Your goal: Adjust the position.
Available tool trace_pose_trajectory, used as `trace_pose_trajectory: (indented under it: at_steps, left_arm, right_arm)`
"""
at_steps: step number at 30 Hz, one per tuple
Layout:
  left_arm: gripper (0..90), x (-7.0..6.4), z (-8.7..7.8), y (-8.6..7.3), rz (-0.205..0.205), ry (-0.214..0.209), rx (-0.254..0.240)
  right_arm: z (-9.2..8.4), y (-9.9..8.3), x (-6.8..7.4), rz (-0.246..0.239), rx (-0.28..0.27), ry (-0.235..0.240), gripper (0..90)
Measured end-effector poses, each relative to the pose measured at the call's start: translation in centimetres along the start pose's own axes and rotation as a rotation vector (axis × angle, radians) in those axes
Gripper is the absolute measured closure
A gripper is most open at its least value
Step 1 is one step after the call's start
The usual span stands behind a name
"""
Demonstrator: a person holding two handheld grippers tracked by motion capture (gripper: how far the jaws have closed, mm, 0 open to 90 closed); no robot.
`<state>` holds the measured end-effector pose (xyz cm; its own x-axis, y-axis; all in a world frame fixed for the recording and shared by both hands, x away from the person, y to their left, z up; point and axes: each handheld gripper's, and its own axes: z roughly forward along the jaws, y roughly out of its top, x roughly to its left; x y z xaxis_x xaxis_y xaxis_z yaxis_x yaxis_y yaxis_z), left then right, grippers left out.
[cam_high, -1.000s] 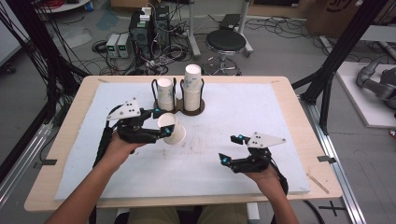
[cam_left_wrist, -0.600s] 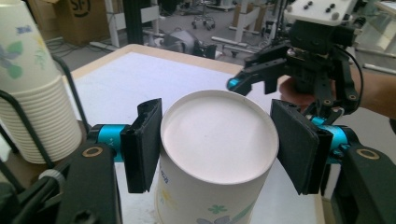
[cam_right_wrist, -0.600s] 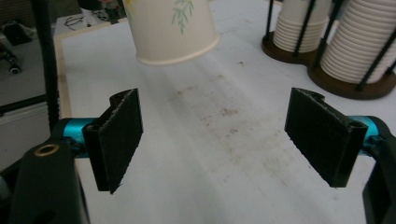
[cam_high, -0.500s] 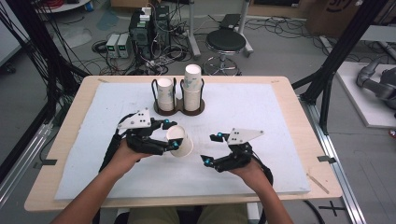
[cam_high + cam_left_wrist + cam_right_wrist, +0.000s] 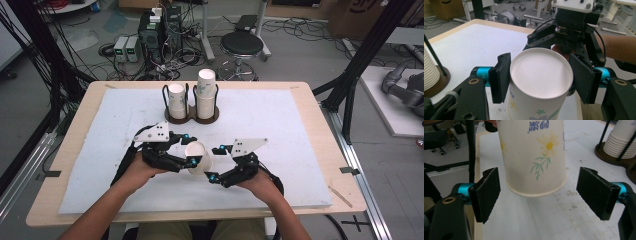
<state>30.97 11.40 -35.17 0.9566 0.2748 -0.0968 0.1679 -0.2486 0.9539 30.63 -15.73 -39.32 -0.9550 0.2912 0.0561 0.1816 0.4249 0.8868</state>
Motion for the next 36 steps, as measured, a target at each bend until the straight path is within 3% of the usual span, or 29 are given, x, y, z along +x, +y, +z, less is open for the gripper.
trace_pose_trajectory:
  at_steps: [16,19,32,35,36]
  left_arm:
    - [36.7,-0.6,1.2,-0.1,-0.012,-0.048,-0.009]
    - [36.7,-0.6,1.3,-0.2,-0.018,-0.056,-0.012]
    - [36.2,-0.5,1.3,-0.5,-0.027,-0.060,-0.017]
    - [33.8,-0.5,1.3,-0.8,-0.033,-0.048,-0.032]
    - [25.8,-0.5,1.3,-0.8,-0.043,-0.028,-0.028]
  right_arm:
    - [1.1,0.3,0.1,-0.006,-0.021,0.045,20.1]
    - [1.1,0.2,0.1,-0.019,-0.019,0.052,23.9]
    - [1.1,0.2,0.2,-0.025,-0.011,0.063,27.1]
    - [1.1,0.1,0.1,-0.018,-0.004,0.067,27.2]
    - [1.1,0.1,0.1,-0.019,0.000,0.066,27.2]
